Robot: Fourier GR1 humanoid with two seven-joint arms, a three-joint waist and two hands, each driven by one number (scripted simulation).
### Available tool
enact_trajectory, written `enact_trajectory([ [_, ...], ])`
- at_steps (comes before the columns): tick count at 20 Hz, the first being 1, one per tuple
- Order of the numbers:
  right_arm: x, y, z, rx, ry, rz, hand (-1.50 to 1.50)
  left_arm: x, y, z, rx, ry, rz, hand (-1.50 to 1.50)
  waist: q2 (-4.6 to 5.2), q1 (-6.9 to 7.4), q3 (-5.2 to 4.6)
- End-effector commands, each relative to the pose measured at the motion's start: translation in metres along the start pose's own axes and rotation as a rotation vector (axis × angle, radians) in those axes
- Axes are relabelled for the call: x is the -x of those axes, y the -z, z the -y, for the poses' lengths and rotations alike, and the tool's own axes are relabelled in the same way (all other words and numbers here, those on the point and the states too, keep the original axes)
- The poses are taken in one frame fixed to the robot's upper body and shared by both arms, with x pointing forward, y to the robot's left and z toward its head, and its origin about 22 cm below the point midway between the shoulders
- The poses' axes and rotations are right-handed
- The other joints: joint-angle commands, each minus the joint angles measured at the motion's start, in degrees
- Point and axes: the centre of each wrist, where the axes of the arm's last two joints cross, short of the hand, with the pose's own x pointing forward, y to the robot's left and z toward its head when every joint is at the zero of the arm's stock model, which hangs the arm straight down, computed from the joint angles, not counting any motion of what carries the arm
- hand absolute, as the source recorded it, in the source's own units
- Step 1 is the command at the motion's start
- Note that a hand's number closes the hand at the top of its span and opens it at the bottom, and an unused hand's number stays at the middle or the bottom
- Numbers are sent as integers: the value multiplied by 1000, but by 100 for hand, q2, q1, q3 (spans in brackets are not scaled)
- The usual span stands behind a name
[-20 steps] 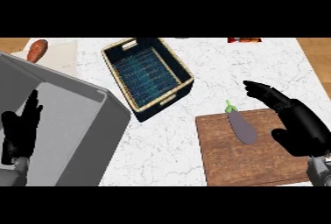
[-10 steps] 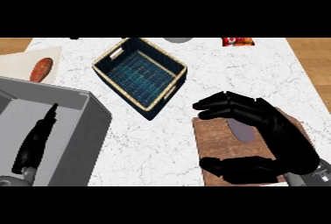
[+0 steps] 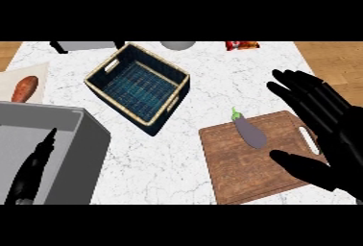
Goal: Pick the eggplant from the cutting board and place it in the basket
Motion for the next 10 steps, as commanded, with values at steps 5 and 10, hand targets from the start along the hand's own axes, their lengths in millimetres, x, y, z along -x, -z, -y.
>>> enact_trajectory([
  [5, -49, -40, 12, -519, -258, -49, -150, -7, 1, 7, 28, 29, 44, 0, 153, 284, -25],
  [10, -91, -56, 29, -536, -297, -99, -150, -41, 7, 30, 44, 20, 79, 0, 232, 524, 14],
])
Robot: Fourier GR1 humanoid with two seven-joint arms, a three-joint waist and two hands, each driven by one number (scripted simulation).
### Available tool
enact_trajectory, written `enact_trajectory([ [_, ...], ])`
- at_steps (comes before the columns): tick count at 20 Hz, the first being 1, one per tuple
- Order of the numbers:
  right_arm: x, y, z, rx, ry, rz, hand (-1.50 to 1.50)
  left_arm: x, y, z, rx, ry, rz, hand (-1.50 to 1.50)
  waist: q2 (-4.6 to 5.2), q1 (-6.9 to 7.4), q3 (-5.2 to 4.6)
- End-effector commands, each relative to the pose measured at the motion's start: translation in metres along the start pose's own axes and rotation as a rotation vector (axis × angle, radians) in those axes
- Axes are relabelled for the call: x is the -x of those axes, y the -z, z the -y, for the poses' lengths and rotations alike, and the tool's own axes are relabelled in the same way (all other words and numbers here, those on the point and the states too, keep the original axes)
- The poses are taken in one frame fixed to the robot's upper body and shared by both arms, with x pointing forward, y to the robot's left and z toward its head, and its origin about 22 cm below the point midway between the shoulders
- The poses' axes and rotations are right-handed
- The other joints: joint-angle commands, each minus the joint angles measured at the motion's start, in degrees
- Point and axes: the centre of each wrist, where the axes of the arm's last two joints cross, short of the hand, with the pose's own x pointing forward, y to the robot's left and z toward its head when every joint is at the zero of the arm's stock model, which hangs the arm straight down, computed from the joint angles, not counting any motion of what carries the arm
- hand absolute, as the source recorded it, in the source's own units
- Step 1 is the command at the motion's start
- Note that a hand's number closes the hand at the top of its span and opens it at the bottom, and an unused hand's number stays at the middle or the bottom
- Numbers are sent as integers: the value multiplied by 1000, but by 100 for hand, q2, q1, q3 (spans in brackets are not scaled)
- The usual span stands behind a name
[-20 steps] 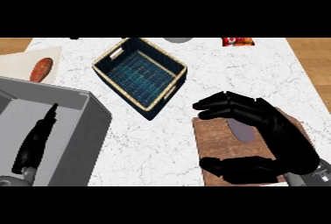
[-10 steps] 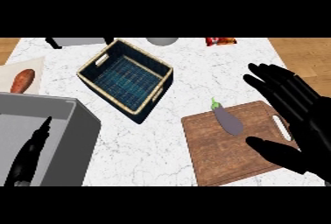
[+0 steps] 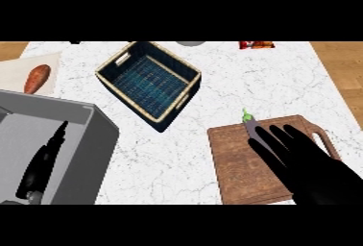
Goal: Pick the eggplant from the cutting board and place it in the basket
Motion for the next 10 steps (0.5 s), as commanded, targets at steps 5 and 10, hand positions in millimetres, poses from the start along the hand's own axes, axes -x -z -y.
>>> enact_trajectory([
  [5, -46, -32, 14, -26, -64, -118, -150, -15, 11, 15, 38, -10, 15, 0, 74, 205, 23],
  [10, -34, -24, 10, -56, -33, -146, -150, -9, 15, 8, 33, 15, 43, 0, 86, 229, 31],
])
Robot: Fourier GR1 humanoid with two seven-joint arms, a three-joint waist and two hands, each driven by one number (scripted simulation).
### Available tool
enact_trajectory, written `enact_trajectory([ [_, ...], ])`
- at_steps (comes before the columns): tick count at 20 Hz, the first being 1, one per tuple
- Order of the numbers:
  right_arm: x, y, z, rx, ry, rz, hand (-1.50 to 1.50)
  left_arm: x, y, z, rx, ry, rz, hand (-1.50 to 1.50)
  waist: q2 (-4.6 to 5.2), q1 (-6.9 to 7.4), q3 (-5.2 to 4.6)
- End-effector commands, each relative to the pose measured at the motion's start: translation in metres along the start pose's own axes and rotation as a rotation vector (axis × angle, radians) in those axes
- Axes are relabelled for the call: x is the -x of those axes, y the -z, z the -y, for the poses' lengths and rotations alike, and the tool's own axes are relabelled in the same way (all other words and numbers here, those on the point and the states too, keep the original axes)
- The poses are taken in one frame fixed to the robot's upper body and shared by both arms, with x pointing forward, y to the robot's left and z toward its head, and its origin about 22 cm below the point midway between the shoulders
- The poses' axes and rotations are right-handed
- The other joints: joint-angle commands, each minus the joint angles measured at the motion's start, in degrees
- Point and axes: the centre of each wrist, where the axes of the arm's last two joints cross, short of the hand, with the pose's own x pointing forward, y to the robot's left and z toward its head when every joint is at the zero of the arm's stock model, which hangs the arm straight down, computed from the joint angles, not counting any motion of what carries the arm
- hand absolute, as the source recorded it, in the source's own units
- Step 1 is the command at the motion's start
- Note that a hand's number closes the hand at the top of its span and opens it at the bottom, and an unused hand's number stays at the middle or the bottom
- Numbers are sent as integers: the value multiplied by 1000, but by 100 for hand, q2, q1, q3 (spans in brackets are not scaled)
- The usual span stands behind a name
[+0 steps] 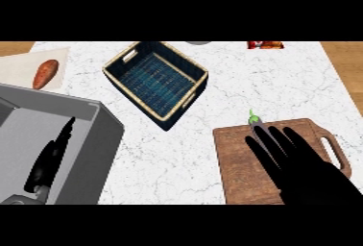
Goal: Pick the eggplant from the cutting board and place it in the basket
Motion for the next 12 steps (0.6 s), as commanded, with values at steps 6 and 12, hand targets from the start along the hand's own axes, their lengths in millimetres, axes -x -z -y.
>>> enact_trajectory([
  [6, 14, -2, -16, 50, 54, -40, -150, -15, 3, -3, -11, -4, 17, 0, 21, 32, -1],
  [12, 13, 17, -31, 78, 65, -50, -150, -1, -6, 9, 3, -17, 5, 0, 23, 61, -5],
])
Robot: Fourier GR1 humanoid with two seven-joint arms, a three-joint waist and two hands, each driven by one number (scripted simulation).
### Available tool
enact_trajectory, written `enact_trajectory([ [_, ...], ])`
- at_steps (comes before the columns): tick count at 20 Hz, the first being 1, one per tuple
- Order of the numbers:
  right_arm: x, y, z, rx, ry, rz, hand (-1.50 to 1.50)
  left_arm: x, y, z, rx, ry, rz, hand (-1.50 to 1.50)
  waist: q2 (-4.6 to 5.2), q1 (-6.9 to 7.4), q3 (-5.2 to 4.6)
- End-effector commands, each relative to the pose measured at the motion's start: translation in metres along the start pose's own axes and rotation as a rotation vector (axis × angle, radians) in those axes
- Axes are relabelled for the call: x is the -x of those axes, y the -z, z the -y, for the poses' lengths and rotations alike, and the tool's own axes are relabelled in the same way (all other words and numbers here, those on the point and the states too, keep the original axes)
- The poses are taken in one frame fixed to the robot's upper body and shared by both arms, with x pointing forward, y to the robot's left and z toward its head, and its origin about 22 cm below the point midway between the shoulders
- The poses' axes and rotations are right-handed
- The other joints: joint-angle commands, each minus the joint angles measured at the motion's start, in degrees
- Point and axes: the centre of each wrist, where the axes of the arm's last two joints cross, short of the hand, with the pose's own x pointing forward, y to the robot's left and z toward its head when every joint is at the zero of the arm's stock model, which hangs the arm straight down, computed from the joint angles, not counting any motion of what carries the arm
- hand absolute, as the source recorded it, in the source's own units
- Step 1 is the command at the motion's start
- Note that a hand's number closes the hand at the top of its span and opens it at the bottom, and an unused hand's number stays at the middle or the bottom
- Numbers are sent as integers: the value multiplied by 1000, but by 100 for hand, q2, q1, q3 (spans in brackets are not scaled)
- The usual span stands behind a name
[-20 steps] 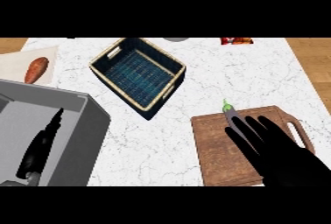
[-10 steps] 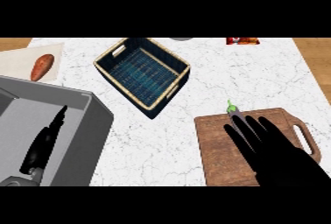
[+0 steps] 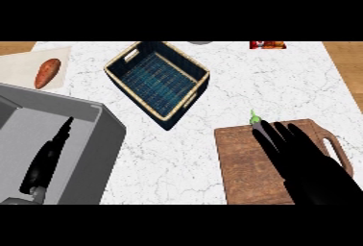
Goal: Pick the eggplant from the cutting board and place it in the basket
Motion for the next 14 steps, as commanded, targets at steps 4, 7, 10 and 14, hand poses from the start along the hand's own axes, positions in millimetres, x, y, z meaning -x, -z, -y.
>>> enact_trajectory([
  [4, 11, 17, -22, 32, -18, 5, -150, -12, 3, 14, -2, -2, 7, 0, 8, 2, -12],
  [7, 14, 14, -29, 57, -16, 20, -150, -8, -2, 10, -9, -13, -5, 0, 5, 1, -11],
  [10, 14, 32, -35, 45, -18, 16, -150, -22, 13, 8, 9, -16, 11, 0, 11, -1, -13],
  [14, 24, 34, -27, 31, -29, 6, -150, -8, 7, -1, 23, -6, 0, 0, 9, 2, -13],
])
